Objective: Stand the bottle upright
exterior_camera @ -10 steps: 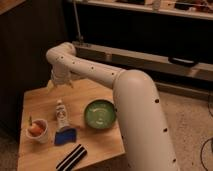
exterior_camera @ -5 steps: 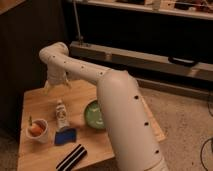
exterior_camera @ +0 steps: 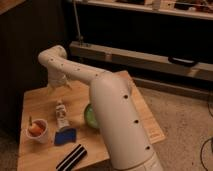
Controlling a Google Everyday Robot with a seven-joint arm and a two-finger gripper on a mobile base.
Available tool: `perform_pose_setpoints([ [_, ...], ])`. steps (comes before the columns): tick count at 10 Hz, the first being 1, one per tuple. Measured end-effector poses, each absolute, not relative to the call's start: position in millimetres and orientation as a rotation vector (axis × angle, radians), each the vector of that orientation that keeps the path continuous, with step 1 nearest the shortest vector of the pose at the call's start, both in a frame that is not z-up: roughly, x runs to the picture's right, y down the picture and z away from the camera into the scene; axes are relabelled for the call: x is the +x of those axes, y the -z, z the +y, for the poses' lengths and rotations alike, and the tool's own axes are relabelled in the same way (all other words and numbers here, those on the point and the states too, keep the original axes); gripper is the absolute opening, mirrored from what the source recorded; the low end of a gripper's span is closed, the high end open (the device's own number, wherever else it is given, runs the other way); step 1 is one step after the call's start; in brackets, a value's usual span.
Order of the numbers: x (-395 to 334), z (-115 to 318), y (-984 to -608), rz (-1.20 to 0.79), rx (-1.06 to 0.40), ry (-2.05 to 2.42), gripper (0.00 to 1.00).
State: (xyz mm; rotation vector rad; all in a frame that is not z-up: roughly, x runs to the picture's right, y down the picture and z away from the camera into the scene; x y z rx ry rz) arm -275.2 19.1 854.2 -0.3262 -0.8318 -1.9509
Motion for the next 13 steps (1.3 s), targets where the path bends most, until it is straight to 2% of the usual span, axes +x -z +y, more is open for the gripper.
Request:
perform_pose_setpoints([
  [9, -280.2, 44.2, -885.8, -0.883, -0.423, 1.979, 0.80],
  [10, -281.7, 55.0, -897.9, -0.895, -0.463, 1.983, 0.80],
  [13, -284.9, 64.9, -903.4, -0.903, -0.513, 1.991, 0.80],
])
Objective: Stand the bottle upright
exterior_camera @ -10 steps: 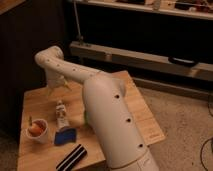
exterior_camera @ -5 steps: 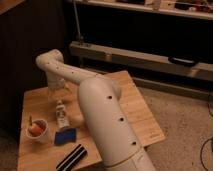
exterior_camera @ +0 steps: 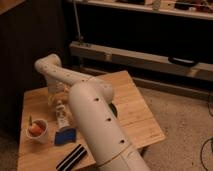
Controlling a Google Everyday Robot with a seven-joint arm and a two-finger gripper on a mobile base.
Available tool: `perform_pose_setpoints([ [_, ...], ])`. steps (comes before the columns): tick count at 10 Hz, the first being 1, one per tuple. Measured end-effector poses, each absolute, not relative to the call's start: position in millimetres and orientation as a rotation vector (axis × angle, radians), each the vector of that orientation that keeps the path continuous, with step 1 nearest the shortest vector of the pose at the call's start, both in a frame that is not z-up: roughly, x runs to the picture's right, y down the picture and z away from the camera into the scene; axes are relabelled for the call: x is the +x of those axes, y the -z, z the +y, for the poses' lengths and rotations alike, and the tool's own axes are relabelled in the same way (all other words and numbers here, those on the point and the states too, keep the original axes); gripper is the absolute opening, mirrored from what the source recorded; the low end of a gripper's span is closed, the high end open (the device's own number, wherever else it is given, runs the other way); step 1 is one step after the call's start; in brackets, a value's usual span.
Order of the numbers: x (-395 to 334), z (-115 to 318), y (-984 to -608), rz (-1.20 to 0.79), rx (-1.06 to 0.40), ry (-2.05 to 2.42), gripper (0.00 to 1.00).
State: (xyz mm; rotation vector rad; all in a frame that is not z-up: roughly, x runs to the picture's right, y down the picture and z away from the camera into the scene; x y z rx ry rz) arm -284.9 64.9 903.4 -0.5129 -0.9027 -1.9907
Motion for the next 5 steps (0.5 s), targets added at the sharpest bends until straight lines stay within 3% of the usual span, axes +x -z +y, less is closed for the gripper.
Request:
perform_pose_setpoints([
  [5, -279.4, 74.8, -907.0, -0.924, -0.507, 1.987, 0.80],
])
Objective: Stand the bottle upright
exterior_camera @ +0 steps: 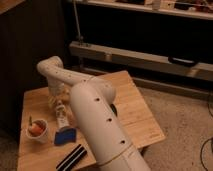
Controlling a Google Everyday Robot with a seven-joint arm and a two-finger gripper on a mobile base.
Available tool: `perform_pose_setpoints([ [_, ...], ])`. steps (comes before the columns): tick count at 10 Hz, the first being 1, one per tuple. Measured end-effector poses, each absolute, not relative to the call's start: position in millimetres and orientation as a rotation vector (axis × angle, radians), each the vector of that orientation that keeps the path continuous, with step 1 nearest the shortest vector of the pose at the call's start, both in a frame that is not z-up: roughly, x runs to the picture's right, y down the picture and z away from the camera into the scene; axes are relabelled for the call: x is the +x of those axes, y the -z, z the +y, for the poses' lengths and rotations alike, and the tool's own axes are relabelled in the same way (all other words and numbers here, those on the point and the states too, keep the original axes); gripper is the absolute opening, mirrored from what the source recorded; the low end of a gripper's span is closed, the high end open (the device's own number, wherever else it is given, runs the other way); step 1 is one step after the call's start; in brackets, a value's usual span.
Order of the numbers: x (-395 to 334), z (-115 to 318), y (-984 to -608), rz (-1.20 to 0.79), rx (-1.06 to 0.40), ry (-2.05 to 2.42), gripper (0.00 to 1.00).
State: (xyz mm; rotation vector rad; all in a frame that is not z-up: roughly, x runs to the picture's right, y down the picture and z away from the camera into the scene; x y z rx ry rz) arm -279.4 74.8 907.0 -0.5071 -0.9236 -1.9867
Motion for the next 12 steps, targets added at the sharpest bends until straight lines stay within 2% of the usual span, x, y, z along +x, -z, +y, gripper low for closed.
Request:
perform_pose_setpoints([
  [5, -278.9, 82.9, -910.6, -0.913, -0.550, 1.991, 0.80],
  [12, -279.4, 81.6, -902.8, -0.903, -0.514, 1.981, 0.80],
])
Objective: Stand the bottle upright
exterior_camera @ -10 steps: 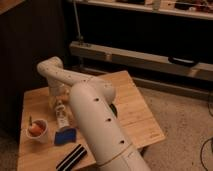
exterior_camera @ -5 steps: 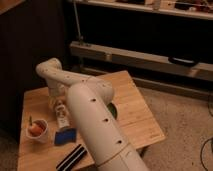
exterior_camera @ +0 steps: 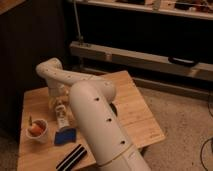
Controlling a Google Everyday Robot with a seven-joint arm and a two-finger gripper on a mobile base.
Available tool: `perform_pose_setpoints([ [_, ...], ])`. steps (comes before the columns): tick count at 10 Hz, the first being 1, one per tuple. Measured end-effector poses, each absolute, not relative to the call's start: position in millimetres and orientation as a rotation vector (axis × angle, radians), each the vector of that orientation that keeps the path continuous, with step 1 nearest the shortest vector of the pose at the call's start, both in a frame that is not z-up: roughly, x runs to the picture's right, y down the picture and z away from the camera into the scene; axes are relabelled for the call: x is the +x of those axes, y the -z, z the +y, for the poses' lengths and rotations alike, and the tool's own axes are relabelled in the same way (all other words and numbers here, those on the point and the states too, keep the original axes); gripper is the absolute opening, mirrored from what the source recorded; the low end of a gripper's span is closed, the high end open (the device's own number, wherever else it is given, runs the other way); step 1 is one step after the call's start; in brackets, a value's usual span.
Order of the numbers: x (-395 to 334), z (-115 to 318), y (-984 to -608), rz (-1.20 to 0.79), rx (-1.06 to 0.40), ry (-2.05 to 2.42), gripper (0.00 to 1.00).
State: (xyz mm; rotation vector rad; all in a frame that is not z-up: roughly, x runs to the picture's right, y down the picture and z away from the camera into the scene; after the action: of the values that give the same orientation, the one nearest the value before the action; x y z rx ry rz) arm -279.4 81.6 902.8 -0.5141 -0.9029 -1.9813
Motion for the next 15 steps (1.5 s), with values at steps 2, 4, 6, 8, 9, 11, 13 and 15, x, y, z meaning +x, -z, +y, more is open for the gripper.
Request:
perform_pose_setpoints([
  [2, -279.0, 80.5, -900.1, -0.904, -0.505, 1.978, 0.80],
  [4, -279.1, 79.3, -897.7, -0.905, -0.502, 1.974, 0.80],
  [6, -281.2, 79.5, -895.0, -0.905, -0.499, 1.976, 0.80],
  [8, -284.0, 82.8, -893.3, -0.906, -0.498, 1.983, 0.70],
  [9, -285.4, 83.6, -892.7, -0.906, -0.493, 1.985, 0.60],
  [11, -288.5, 85.5, -891.6, -0.904, -0.471, 1.993, 0.54],
  [13, -292.3, 86.4, -890.5, -0.901, -0.446, 2.003, 0.54],
  [15, -297.4, 86.9, -890.1, -0.898, -0.417, 2.013, 0.54],
])
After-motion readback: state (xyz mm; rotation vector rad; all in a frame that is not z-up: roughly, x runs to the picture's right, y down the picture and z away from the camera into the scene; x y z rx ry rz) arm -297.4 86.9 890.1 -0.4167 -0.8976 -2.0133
